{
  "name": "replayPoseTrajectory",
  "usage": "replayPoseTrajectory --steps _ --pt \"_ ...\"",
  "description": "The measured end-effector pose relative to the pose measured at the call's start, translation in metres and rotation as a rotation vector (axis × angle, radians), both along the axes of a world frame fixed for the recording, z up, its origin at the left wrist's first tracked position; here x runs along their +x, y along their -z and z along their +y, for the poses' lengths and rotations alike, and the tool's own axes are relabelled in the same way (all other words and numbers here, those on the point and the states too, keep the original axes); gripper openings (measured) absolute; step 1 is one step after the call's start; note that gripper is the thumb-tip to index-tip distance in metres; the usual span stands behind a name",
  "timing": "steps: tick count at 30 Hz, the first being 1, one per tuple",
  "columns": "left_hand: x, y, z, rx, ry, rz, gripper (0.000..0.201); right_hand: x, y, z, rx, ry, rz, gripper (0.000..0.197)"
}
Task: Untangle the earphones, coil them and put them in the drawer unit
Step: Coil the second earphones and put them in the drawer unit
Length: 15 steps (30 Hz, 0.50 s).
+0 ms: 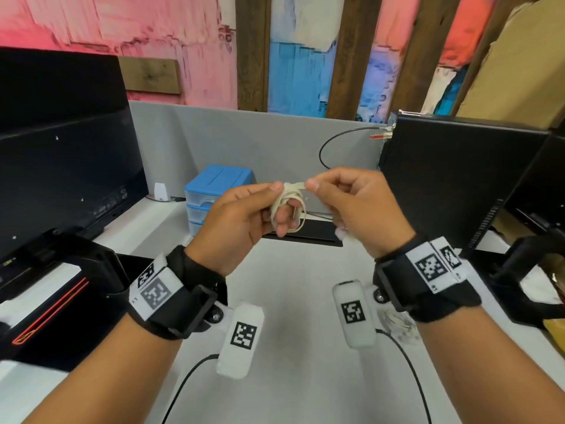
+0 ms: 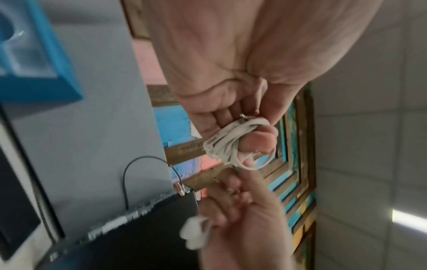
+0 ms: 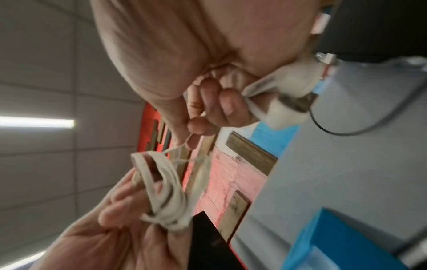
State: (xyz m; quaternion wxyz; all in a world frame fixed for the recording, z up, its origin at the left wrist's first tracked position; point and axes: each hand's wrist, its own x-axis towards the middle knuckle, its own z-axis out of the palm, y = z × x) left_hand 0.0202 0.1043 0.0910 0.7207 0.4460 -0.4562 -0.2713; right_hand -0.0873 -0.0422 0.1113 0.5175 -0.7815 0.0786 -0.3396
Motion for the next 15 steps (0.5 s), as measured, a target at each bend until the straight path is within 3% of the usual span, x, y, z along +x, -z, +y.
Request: replayPoseTrajectory --steps 4,9,15 --pt "-0.001 -0.004 -0.001 -0.043 -0.001 0.277 0.030 0.004 0.023 0.011 0.202 -0.028 -0.050 0.011" --pt "0.012 -0.003 -0.001 -0.133 -0.078 0.415 0.019 0.004 0.049 0.032 0.304 0.052 -0.110 0.010" --pt "0.002 0.011 -0.010 -0.082 -0.189 0.284 0.018 0.008 0.058 0.064 0.132 0.025 -0.064 0.012"
